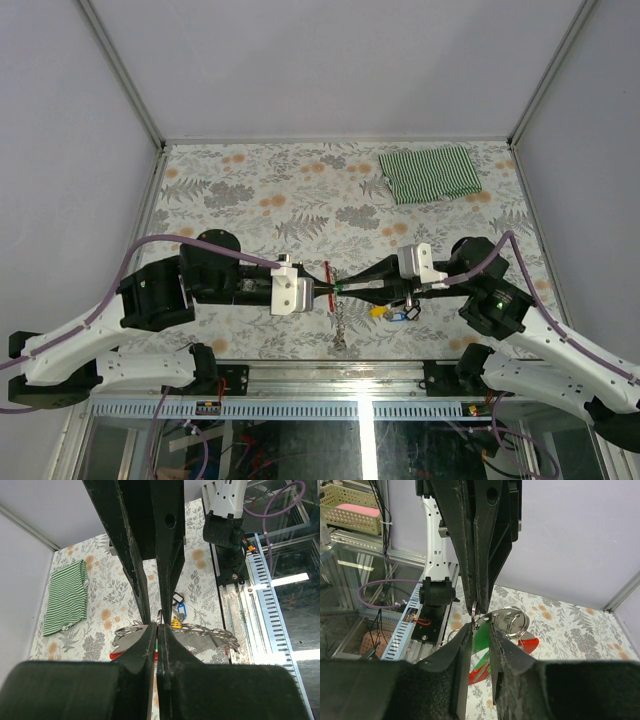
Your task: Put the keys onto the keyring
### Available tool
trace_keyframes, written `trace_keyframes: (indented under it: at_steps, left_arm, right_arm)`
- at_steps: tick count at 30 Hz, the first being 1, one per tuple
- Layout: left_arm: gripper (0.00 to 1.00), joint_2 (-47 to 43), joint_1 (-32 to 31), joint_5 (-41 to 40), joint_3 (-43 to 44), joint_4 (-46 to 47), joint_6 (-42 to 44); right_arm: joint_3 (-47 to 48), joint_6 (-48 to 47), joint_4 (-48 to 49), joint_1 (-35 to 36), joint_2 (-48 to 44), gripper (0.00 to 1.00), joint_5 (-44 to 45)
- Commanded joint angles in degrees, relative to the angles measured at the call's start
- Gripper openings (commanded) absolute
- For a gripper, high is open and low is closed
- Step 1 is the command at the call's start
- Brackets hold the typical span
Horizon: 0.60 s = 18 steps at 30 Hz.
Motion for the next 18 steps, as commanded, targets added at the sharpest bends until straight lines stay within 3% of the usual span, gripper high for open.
trace_keyframes:
  at_steps: [1,9,14,18]
  left_arm:
    - [0.00,0.0,-0.1,-0.6,2.3,1.6,1.1]
    - [0.00,0.6,-0.1,-1.0,2.2,1.5,1.1]
    - [0.00,0.6,-0.1,-1.0,2.3,1.6,0.9]
    - [0.00,0.2,-0.1,-1.5,1.7,2.8,0.1]
  right_arm:
    - [3.1,-0.9,1.8,0.4,0.9,0.24,0.0]
    - [2.7,0.0,3.5,0.4,0.9,0.22,-0.2]
    - [2.4,0.9,4.7,0.4,1.1,0.04,-0.1]
    - [2.2,1.3,6.0,0.5,0.5,0.00,-0.1]
